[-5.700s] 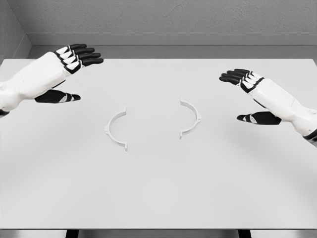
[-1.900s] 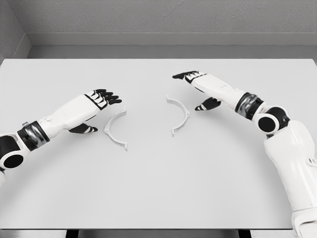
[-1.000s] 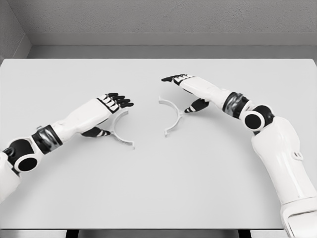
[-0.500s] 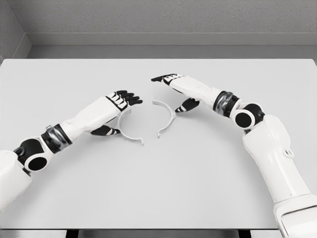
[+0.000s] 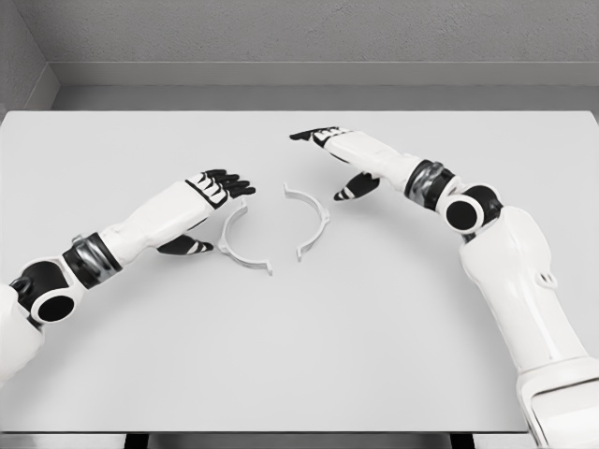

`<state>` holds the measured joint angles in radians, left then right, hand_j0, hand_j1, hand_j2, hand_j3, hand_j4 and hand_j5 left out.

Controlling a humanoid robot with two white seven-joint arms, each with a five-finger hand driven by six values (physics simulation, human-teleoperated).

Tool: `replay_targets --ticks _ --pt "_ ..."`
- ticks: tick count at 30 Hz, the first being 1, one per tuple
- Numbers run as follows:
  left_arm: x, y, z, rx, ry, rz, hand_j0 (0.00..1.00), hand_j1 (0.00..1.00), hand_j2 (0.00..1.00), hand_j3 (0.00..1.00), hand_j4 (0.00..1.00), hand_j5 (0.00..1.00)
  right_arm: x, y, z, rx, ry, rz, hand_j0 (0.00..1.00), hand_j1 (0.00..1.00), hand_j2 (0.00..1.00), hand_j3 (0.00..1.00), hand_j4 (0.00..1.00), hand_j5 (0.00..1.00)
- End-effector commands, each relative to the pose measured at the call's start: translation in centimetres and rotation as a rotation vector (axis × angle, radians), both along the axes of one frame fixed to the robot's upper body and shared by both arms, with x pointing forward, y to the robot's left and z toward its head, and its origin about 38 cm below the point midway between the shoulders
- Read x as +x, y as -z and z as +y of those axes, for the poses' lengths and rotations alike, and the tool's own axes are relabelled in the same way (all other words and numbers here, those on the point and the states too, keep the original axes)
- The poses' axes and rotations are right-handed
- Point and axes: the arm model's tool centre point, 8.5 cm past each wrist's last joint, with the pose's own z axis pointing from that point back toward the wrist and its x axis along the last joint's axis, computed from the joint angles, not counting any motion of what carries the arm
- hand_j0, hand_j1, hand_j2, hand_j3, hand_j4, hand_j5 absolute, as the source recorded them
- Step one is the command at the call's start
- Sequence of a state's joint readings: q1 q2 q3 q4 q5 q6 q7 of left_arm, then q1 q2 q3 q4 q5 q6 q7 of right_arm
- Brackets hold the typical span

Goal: Assemble PVC drainage pipe clamps

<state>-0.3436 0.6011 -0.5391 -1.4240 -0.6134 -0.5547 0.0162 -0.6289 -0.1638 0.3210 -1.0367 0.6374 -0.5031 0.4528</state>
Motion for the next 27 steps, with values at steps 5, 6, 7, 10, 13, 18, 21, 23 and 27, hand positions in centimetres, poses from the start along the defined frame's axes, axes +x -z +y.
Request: replay_targets --ticks 5,6,7,10,13,18,21,23,27 --pt "0.0 0.1 -0.3 -0.009 0.002 0.003 1.0 1.0 1.0 1.0 1.0 1.0 0.0 1.0 -0.1 -0.001 0.014 0.034 1.0 1.0 1.0 1.0 1.0 1.0" --pt "0.0 0.1 -0.3 -0.012 0.002 0.004 1.0 1.0 1.0 1.0 1.0 1.0 0.0 1.0 0.1 -0.001 0.011 0.034 1.0 1.0 1.0 1.0 1.0 1.0" --pt "0.0 0.2 -0.4 -0.011 0.004 0.005 1.0 1.0 1.0 1.0 1.0 1.0 0.0 1.1 0.2 -0.002 0.008 0.035 1.0 1.0 1.0 1.0 1.0 1.0" --pt "0.0 0.3 -0.5 -0.013 0.001 0.007 1.0 1.0 1.0 1.0 1.0 1.0 -0.2 1.1 0.5 -0.003 0.001 0.035 1.0 1.0 1.0 1.0 1.0 1.0" --pt "0.1 0.2 -0.5 -0.014 0.001 0.007 1.0 1.0 1.0 1.0 1.0 1.0 -0.4 1.3 1.2 -0.015 -0.019 0.036 1.0 1.0 1.0 1.0 1.0 1.0" --pt "0.0 0.3 -0.5 -0.014 0.0 0.008 1.0 1.0 1.0 1.0 1.0 1.0 -0.6 1.5 2.0 -0.019 -0.038 0.04 1.0 1.0 1.0 1.0 1.0 1.0" --pt "-0.3 0.8 -0.4 -0.012 -0.001 0.019 1.0 1.0 1.0 1.0 1.0 1.0 -0.4 1.2 1.9 -0.003 -0.03 0.036 1.0 1.0 1.0 1.0 1.0 1.0" --pt "-0.3 1.0 -0.4 -0.011 -0.006 0.024 1.0 1.0 1.0 1.0 1.0 1.0 0.2 0.3 1.2 -0.004 -0.016 0.022 1.0 1.0 1.0 1.0 1.0 1.0" --pt "-0.3 1.1 -1.1 -0.027 0.001 0.026 1.0 1.0 1.0 1.0 1.0 1.0 1.4 -5.9 -8.3 0.113 0.158 -0.11 1.0 1.0 1.0 1.0 1.0 1.0"
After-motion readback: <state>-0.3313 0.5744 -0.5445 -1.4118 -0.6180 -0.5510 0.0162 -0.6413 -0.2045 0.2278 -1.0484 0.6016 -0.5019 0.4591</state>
